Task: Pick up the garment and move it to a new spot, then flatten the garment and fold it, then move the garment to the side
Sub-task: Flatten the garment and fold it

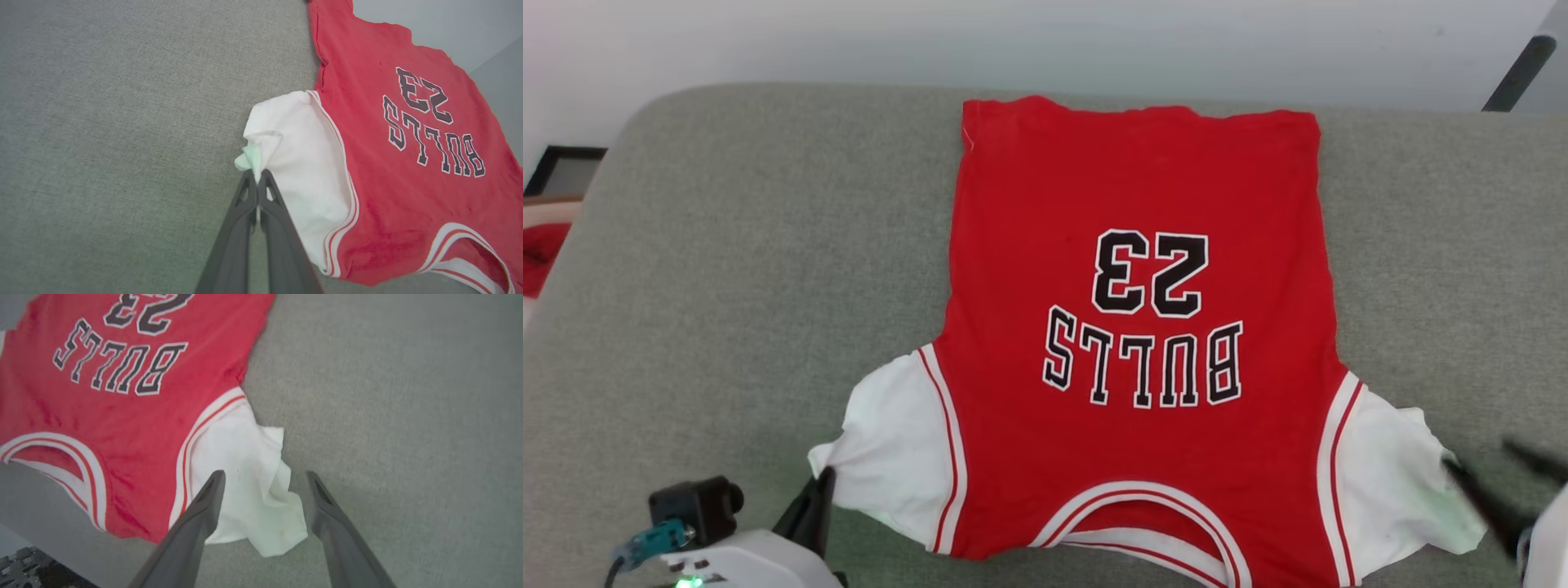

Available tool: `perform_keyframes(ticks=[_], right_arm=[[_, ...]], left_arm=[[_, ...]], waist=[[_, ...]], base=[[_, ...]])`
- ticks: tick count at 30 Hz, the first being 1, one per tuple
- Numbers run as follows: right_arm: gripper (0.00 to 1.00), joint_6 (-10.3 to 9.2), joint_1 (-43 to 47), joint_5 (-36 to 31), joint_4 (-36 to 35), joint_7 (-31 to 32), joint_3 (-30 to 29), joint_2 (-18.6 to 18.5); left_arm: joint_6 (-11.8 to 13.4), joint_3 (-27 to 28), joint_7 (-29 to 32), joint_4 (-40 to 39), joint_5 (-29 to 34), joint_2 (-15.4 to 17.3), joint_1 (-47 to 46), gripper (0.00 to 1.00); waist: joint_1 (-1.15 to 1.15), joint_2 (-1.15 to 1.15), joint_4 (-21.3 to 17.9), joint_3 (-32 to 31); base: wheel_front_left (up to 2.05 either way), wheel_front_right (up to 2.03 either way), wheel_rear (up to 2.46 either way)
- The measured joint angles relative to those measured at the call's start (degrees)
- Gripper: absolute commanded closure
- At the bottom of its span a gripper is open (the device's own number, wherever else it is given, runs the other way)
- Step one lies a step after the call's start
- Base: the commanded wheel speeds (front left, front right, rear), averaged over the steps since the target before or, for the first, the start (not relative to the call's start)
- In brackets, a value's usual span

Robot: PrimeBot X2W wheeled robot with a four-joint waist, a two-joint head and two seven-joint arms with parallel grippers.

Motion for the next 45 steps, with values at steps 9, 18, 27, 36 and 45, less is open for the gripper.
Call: perform_keyframes(ticks=[9, 18, 27, 36, 45], right_arm=[[0.00, 0.00, -21.82, -1.41, 5.03, 2.00, 3.36, -2.78], [0.00, -0.01, -46.91, -2.72, 26.72, 2.13, 8.04, -3.68], [0.00, -0.01, -61.55, -4.19, 45.03, 4.67, 12.33, -5.41], [0.00, -0.01, -69.42, -6.98, 57.24, 8.66, 13.03, -6.24], [0.00, -0.01, -75.44, -12.74, 66.03, 11.84, 8.58, -5.76]], left_arm=[[-1.38, -1.55, 0.11, 0.70, 1.57, -2.15, -4.05, 1.00], [-4.77, -4.63, 1.07, 3.11, 3.58, -6.33, -11.14, 1.00], [-8.98, -7.60, 1.07, 7.91, 4.81, -11.38, -16.79, 1.00], [-12.47, -9.46, 0.47, 11.99, 5.13, -15.21, -20.20, 1.00], [-15.36, -10.50, -0.75, 15.23, 5.11, -18.18, -22.36, 1.00]], waist=[[0.00, 0.00, 0.90, 3.42], [0.00, 0.00, 4.19, 8.12], [0.00, 0.00, 10.05, 12.61], [0.00, 0.00, 15.83, 16.80], [0.00, 0.00, 19.85, 20.30]], base=[[0.00, 0.00, 0.00], [0.00, 0.00, 0.00], [0.00, 0.00, 0.00], [0.00, 0.00, 0.00], [0.00, 0.00, 0.00]])
